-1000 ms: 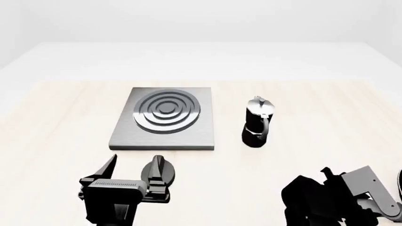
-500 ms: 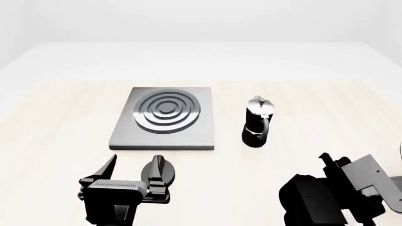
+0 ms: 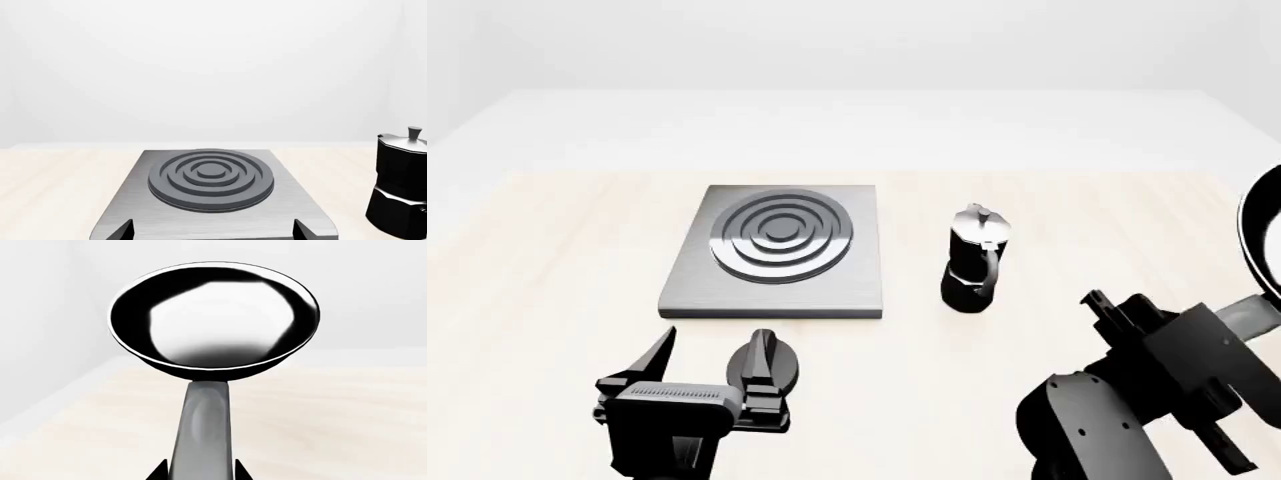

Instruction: Put the frying pan on the stove.

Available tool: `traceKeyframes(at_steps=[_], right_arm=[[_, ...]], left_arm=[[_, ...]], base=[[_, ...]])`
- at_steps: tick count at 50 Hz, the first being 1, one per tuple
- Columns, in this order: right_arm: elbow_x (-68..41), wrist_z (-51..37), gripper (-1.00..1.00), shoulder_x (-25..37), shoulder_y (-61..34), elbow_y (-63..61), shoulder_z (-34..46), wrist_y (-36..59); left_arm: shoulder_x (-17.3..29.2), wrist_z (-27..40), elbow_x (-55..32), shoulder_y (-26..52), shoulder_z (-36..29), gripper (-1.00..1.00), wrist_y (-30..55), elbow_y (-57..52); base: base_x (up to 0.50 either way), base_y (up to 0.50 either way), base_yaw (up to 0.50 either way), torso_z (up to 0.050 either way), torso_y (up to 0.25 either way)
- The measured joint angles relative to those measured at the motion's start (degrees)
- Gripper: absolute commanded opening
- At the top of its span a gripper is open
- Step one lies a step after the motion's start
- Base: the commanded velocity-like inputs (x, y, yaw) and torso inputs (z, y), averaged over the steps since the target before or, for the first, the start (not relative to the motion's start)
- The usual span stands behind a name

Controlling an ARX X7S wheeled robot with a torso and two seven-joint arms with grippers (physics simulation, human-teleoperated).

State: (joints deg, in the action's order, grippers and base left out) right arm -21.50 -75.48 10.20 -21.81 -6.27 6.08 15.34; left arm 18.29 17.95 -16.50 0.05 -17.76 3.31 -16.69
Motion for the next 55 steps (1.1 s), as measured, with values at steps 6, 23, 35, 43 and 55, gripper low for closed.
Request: traceKeyframes(at_steps=[6,23,35,43,55], right_arm=[[-0.27,2.16,-1.00,0.83,-0.06,-1.15,1.35,-0.42],[-2.06,9.06,-1.00,3.56,0.87,-5.56,4.70,-2.99],[-4.18,14.63,-1.00,5.07,1.55,-7.16,7.06,-5.01],[-6.51,18.18,-1.00,6.26,1.91,-9.18,8.65,-5.19],[-9.35,22.11,-1.00,8.12,2.28,-12.51,11.06,-4.01]], left_arm=[[0.10,0.18,0.11,0.12,-0.24,1.00,0.25,-0.37],[0.25,0.62,0.17,0.16,-0.50,1.00,0.18,-0.21],[0.49,0.78,0.08,0.22,-0.59,1.00,0.10,-0.05],[0.66,0.89,0.17,0.45,-0.81,1.00,0.29,-0.06],[0.79,1.05,0.28,0.66,-1.12,1.00,0.30,0.00]], base=[[0.00,0.00,0.00,0.000,0.002],[0.00,0.00,0.00,0.001,0.002],[0.00,0.00,0.00,0.000,0.002],[0.00,0.00,0.00,0.000,0.001],[0.00,0.00,0.00,0.001,0.002]])
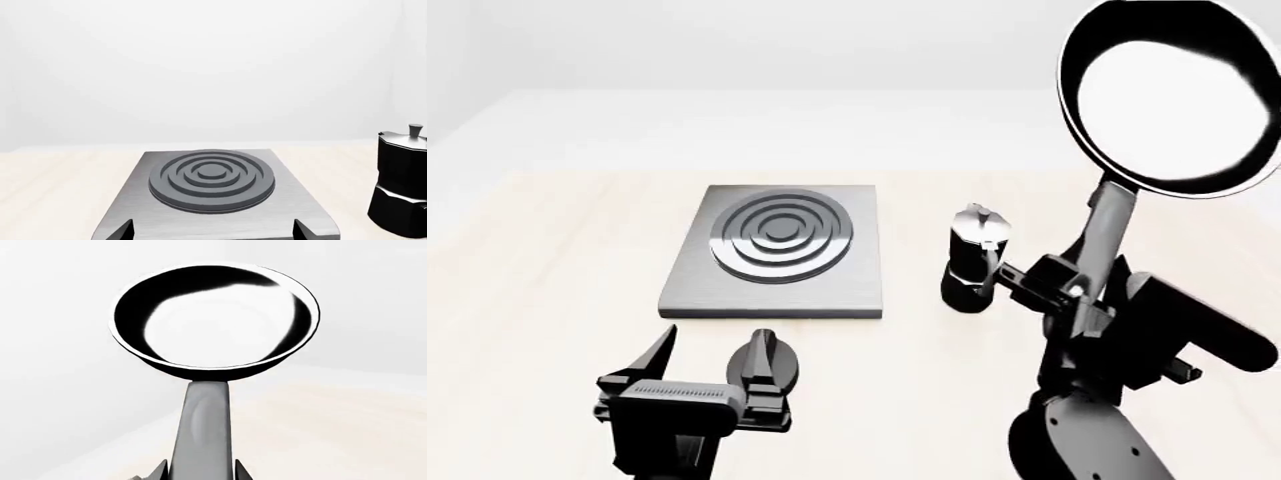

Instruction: Put the frying pan on the stove.

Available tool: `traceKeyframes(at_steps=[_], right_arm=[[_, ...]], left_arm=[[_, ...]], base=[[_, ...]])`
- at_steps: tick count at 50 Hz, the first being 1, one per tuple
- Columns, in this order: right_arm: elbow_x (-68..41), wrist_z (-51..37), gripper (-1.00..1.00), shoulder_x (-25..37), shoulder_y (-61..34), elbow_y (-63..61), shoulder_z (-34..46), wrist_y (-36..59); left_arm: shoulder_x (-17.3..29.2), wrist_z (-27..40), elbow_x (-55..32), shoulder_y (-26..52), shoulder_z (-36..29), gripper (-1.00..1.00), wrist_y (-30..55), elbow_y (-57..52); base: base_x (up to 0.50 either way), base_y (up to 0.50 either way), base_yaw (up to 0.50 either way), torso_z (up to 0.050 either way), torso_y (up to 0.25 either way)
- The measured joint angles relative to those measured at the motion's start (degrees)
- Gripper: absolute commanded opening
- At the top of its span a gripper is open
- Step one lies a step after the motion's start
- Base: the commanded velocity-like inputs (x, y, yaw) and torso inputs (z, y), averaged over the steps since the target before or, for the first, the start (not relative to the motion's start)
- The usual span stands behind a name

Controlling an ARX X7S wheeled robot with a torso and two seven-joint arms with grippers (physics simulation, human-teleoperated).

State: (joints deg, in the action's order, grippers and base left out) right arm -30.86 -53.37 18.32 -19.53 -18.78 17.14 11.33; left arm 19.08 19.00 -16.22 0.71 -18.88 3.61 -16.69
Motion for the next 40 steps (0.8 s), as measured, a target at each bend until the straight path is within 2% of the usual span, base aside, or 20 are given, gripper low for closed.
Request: traceKeyframes(at_steps=[40], right_arm=[[-3.53,11.48,-1.00,3.47,-5.30,-5.28,10.95,6.71]], left_arm=[[0.45,0.82,-0.33,-0.31,-0.25,1.00,-0.54,0.08]], base=[[0.00,0.00,0.00,0.001,0.002]])
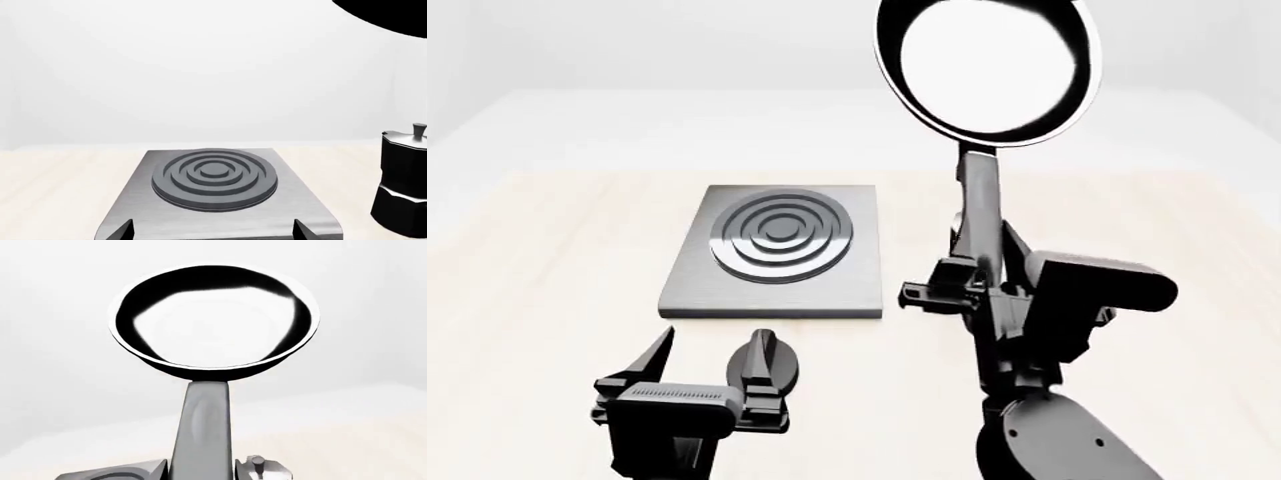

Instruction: Put the frying pan on the stove.

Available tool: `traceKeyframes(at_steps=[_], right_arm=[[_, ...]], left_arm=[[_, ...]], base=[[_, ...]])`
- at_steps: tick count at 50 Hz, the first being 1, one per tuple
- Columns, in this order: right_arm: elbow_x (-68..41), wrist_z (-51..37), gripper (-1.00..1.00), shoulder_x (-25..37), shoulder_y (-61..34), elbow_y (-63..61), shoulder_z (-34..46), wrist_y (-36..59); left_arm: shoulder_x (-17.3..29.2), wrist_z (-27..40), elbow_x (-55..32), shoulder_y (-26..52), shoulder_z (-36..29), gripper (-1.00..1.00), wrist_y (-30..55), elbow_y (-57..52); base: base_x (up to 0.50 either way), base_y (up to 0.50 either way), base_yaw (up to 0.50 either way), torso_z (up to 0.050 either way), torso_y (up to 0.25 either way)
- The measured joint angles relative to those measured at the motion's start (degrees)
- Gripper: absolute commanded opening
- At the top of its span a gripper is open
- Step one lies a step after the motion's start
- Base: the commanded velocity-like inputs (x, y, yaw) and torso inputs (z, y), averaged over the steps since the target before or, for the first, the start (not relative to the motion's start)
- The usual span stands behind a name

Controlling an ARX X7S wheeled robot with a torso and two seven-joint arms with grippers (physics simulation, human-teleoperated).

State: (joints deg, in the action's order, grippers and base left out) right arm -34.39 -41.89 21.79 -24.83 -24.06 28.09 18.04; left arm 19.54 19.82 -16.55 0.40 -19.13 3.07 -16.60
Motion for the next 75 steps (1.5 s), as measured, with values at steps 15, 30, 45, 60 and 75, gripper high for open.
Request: traceKeyframes(at_steps=[15,30,45,60,75], right_arm=[[-1.02,5.26,-1.00,0.72,-3.59,-0.52,5.91,3.75],[-2.47,10.28,-1.00,1.90,-6.56,-0.17,10.17,7.16],[-5.82,15.60,-1.00,3.05,-10.08,0.96,12.91,11.36],[-8.86,20.54,-1.00,3.13,-14.68,5.58,13.69,14.92],[-12.48,23.97,-1.00,2.29,-20.00,10.77,13.53,20.02]], left_arm=[[0.32,0.23,-0.19,0.34,-0.08,1.00,0.32,-0.26],[0.40,0.38,-0.26,0.52,-0.33,1.00,0.22,-0.04],[0.37,0.61,-0.20,0.70,-0.74,1.00,0.21,0.09],[0.57,0.86,-0.27,0.82,-0.97,1.00,0.34,-0.22],[0.76,1.02,-0.37,1.23,-1.23,1.00,0.65,-0.52]], base=[[0.00,0.00,0.00,0.000,0.002],[0.00,0.00,0.00,0.001,0.001],[0.00,0.00,0.00,0.001,0.002],[0.00,0.00,0.00,0.000,0.002],[0.00,0.00,0.00,0.001,0.002]])
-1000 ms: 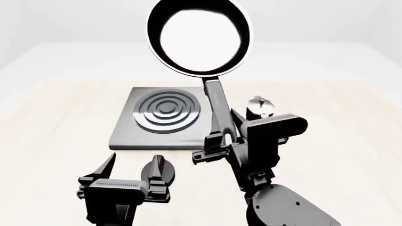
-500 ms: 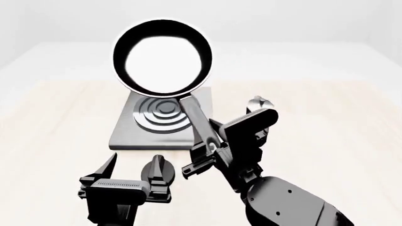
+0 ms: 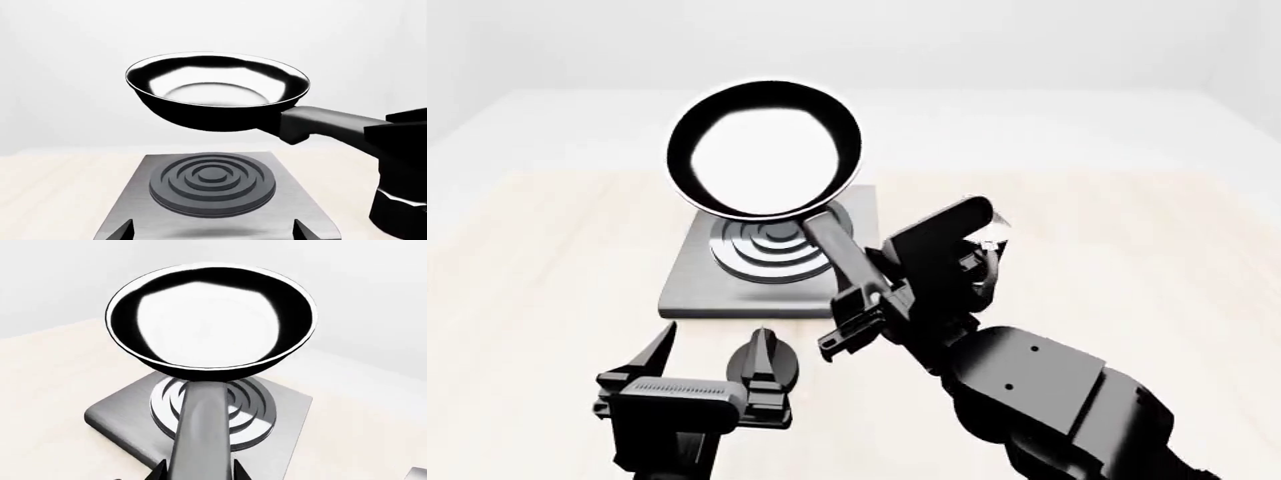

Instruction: Put the frying pan on the stove.

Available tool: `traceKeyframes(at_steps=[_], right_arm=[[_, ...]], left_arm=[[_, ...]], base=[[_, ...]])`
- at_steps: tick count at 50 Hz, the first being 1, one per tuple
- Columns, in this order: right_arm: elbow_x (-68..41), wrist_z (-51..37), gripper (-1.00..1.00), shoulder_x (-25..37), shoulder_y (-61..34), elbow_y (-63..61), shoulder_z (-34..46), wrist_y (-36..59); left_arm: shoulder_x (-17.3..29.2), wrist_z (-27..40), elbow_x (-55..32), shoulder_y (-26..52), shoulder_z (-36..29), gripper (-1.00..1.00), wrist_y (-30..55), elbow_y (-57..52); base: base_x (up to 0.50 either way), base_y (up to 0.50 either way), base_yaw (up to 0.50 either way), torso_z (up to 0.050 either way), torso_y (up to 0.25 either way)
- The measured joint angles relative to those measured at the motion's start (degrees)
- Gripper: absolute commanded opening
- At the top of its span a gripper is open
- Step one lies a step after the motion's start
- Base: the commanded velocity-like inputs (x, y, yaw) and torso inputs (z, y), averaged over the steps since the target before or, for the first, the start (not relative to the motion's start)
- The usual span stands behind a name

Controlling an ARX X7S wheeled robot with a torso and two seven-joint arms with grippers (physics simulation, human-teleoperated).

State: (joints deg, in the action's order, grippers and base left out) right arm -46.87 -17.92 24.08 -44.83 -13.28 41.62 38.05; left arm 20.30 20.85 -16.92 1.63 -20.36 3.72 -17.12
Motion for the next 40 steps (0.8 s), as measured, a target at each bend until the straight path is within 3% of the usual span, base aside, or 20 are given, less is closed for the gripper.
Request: traceKeyframes(at_steps=[40], right_arm=[[-3.82,3.42,-1.00,-3.89,-10.68,12.64,0.79,9.70]], left_arm=[[0.65,0.67,-0.61,-0.30,-0.07,1.00,-0.22,-0.98]], base=[[0.00,0.00,0.00,0.001,0.002]])
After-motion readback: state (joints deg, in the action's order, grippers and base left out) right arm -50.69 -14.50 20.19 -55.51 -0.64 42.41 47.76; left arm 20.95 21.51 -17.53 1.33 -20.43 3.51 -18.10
